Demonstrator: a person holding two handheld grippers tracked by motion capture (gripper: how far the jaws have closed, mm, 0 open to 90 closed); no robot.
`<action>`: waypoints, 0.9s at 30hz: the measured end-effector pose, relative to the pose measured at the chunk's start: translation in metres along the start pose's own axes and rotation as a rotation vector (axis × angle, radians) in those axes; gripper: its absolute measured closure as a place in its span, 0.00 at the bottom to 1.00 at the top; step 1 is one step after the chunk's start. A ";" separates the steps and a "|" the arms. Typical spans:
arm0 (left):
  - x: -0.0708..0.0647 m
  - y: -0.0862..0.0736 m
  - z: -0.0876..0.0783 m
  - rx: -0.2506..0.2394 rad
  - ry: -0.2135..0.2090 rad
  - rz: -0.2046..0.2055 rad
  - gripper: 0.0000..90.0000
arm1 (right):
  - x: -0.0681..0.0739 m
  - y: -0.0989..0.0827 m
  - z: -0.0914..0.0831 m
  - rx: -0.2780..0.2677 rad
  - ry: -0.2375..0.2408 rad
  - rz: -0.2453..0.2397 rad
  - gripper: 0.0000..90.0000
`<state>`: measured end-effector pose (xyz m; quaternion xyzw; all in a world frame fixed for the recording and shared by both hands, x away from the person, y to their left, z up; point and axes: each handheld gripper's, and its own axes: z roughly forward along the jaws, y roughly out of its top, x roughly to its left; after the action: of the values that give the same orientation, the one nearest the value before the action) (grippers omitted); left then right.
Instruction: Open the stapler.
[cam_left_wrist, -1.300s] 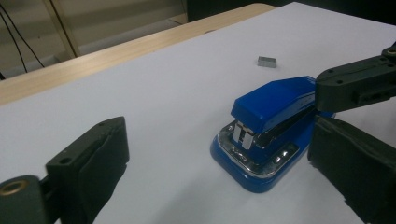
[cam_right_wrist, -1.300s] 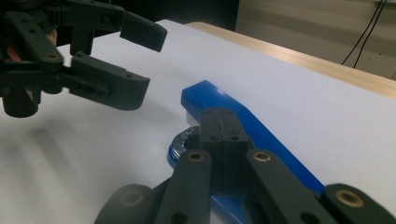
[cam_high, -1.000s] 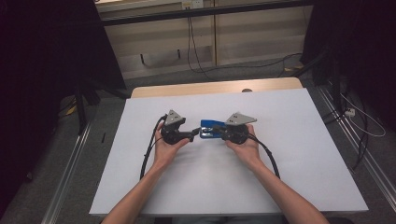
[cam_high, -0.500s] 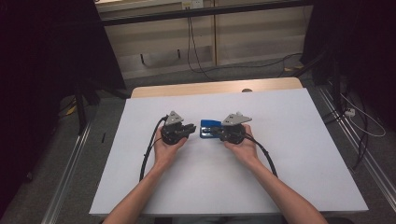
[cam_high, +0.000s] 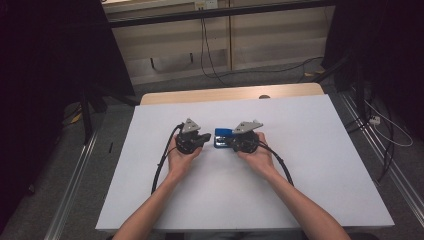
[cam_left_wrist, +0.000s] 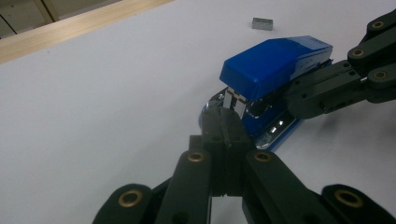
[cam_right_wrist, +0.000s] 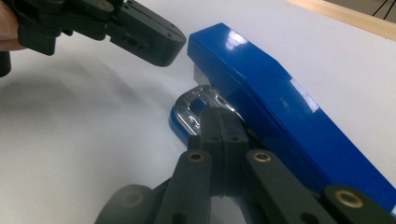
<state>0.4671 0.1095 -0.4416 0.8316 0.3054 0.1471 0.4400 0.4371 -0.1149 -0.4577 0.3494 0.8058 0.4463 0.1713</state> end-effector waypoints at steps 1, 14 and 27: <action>0.000 0.000 0.001 -0.003 0.001 -0.001 1.00 | 0.000 0.000 0.000 0.001 0.002 0.002 1.00; -0.006 0.003 0.003 0.015 -0.009 0.021 1.00 | -0.001 0.000 0.000 0.003 0.004 0.006 1.00; -0.009 0.004 0.010 0.004 0.011 0.035 1.00 | 0.000 0.000 0.000 0.003 0.003 0.004 1.00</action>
<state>0.4665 0.0957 -0.4441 0.8368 0.2938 0.1587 0.4338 0.4377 -0.1149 -0.4579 0.3507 0.8061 0.4459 0.1686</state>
